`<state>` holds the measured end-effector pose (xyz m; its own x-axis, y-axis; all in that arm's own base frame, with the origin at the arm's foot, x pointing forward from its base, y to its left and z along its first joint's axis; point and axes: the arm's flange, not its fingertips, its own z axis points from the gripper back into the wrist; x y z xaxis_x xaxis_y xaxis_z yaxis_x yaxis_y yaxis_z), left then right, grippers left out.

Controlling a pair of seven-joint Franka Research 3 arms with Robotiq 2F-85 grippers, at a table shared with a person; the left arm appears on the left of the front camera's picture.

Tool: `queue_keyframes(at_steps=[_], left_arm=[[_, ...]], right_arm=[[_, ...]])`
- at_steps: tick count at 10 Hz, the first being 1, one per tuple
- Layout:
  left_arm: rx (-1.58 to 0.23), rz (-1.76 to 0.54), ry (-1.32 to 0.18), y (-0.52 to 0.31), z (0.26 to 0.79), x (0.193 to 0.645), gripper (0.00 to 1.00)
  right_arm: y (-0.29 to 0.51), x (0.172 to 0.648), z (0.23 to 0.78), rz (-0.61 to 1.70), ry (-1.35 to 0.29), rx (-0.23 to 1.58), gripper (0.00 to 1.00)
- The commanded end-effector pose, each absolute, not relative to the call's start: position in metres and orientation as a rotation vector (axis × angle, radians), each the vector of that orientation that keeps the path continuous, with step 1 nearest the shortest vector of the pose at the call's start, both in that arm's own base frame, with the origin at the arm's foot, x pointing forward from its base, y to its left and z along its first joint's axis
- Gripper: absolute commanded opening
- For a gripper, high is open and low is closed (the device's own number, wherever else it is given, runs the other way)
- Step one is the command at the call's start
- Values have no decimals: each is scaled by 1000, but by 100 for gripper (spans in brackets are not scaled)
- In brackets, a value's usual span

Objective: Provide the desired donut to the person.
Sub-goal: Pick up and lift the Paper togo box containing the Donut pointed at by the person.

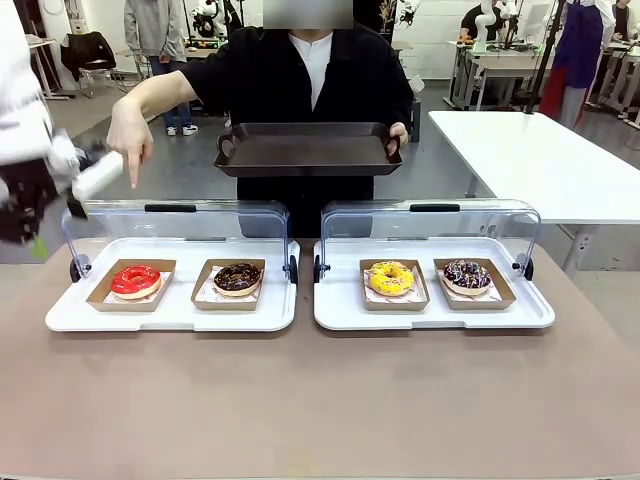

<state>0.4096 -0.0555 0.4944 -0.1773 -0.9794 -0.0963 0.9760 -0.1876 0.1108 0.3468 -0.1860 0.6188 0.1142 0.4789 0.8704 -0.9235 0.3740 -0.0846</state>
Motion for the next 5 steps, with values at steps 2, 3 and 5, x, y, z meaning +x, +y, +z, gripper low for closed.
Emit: queue_keyframes(at_steps=[2,3,5], left_arm=[[119,-1711,-61,-57,459,416,100],[119,-1705,-91,-58,450,421,100],[52,-1674,-112,-53,441,430,100]], right_arm=[[-185,347,618,1114,-991,568,100],[-185,347,618,1114,-991,568,100],[-185,347,618,1114,-991,568,100]])
